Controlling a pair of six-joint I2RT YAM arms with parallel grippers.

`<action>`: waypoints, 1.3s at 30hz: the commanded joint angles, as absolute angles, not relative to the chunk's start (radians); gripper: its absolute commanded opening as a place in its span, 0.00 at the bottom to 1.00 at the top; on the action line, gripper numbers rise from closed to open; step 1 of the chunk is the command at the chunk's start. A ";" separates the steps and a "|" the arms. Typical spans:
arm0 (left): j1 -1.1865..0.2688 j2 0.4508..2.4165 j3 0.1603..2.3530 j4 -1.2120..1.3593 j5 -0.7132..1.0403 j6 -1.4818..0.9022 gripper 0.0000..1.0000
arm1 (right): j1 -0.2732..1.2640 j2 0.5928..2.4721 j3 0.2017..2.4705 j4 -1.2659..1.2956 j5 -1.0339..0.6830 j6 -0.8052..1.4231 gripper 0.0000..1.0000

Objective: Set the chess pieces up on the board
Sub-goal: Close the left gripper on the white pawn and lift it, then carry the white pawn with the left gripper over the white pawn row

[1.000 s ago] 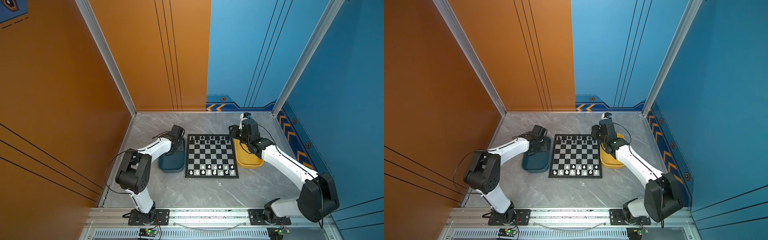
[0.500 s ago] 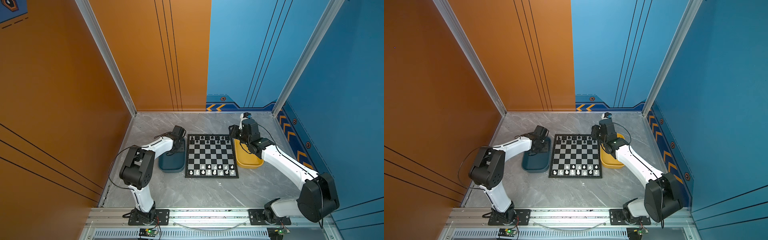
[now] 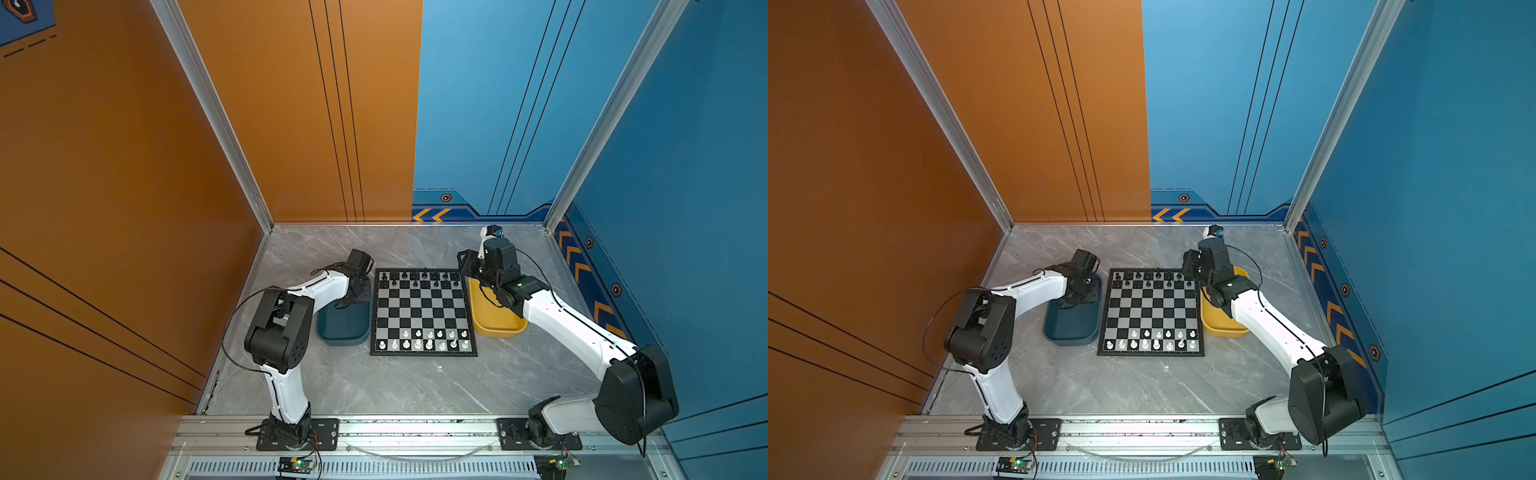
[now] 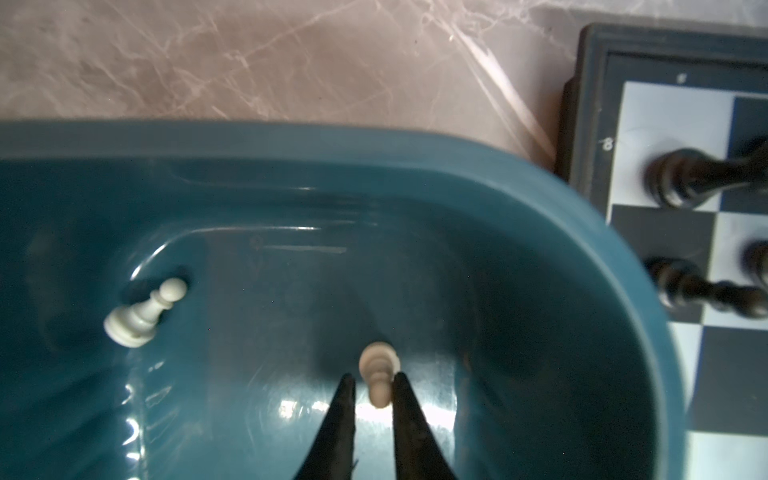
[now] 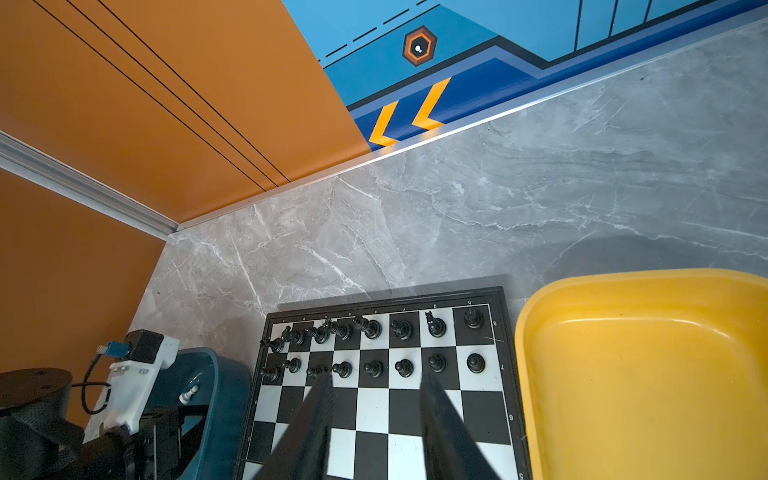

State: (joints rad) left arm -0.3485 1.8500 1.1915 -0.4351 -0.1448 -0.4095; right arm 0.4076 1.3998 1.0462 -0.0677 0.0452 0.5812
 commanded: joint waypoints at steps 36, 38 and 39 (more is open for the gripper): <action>-0.526 1.470 1.141 -0.523 -0.131 -0.329 0.00 | 0.426 1.357 1.076 -0.109 0.047 0.571 0.37; -0.566 1.466 1.147 -0.533 -0.121 -0.320 0.00 | 0.427 1.349 1.074 -0.115 0.052 0.569 0.37; -0.587 1.469 1.150 -0.539 -0.119 -0.315 0.00 | 0.428 1.345 1.072 -0.114 0.055 0.569 0.37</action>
